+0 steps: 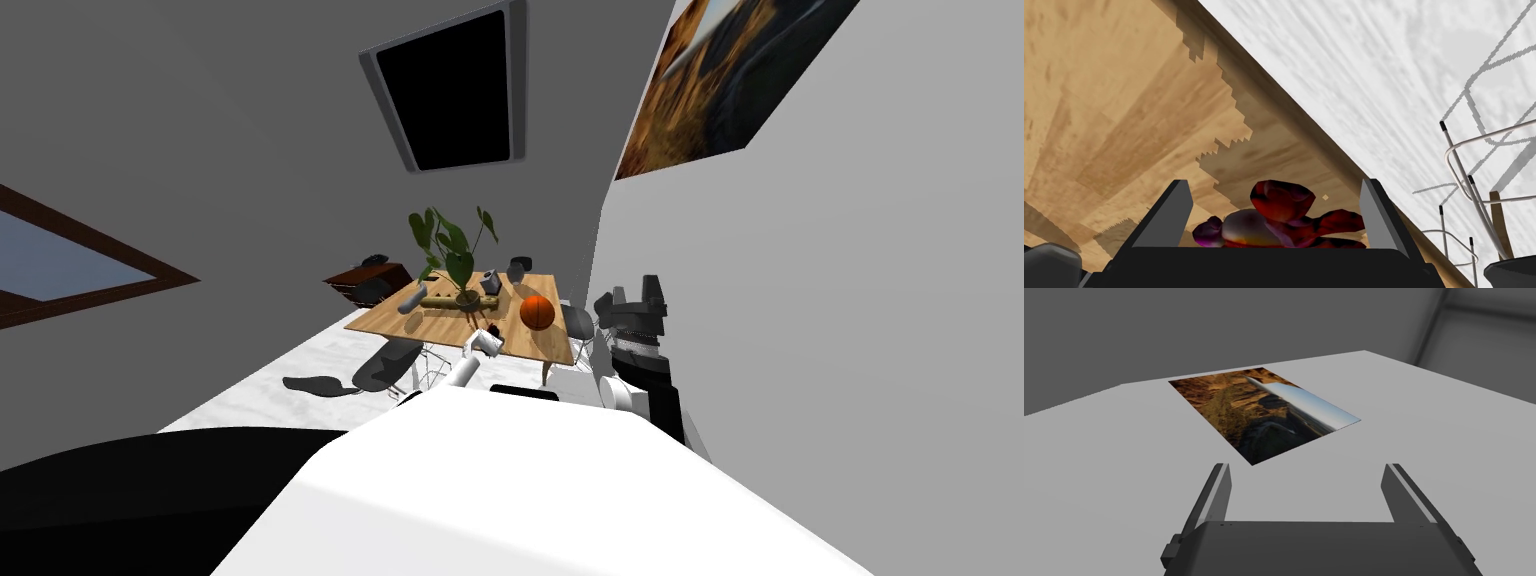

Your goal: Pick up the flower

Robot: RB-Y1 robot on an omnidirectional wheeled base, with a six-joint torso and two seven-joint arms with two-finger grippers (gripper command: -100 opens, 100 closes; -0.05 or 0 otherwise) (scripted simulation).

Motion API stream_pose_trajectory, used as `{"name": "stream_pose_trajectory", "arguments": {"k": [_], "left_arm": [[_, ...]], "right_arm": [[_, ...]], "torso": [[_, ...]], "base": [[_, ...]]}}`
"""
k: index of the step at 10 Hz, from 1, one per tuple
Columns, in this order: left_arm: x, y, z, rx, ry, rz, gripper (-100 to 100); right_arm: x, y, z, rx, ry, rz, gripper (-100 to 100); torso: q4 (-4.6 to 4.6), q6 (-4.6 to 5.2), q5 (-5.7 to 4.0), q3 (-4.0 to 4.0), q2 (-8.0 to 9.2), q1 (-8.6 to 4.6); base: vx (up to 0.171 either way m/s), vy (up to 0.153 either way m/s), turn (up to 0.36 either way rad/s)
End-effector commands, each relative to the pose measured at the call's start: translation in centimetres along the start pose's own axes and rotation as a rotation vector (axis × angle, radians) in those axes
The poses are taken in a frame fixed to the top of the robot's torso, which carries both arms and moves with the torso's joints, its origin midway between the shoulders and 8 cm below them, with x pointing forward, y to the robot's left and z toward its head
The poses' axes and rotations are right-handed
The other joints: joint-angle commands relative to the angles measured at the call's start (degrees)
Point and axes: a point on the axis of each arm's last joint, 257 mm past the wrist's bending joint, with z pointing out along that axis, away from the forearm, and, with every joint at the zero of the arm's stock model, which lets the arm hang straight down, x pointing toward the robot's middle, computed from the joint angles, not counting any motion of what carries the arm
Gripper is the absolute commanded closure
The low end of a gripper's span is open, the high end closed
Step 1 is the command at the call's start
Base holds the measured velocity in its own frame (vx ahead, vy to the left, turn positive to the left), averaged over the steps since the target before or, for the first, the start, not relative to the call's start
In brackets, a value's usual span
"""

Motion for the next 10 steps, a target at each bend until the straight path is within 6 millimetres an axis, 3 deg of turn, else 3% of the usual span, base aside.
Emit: {"name": "stream_pose_trajectory", "arguments": {"k": [1,3,4,8,9,10], "left_arm": [[-0.32,0.45,0.61,0.001,-0.002,-0.005,-100],[-0.34,0.67,0.76,-0.002,-0.002,-0.007,-100],[-0.37,0.67,0.81,0.000,-0.003,-0.007,100],[-0.36,0.69,0.81,-0.001,-0.002,-0.007,100],[-0.35,0.69,0.81,-0.001,-0.002,-0.007,0],[-0.09,-0.02,0.19,0.002,-0.001,0.000,100]], "right_arm": [[0.00,0.00,0.00,0.000,0.000,0.000,0],[0.00,0.00,0.00,0.000,0.000,0.000,0],[0.00,0.00,0.00,0.000,0.000,0.000,0],[0.00,0.00,0.00,0.000,0.000,0.000,0],[0.00,0.00,0.00,0.000,0.000,0.000,0],[0.00,0.00,0.00,0.000,0.000,0.000,0]], "torso": [[0.00,0.00,0.00,0.00,0.00,0.00],[0.00,0.00,0.00,0.00,0.01,0.02],[0.01,-0.01,0.01,0.02,0.03,0.06],[0.02,0.00,0.03,0.03,0.05,0.12],[0.02,0.00,0.02,0.03,0.05,0.11],[0.02,0.00,0.02,0.04,0.05,0.11]], "base": [[0.011,-0.029,-0.028],[0.008,-0.019,-0.021],[0.000,0.000,0.000],[0.000,0.000,0.000],[0.000,0.000,0.000],[-0.004,0.020,0.054]]}}
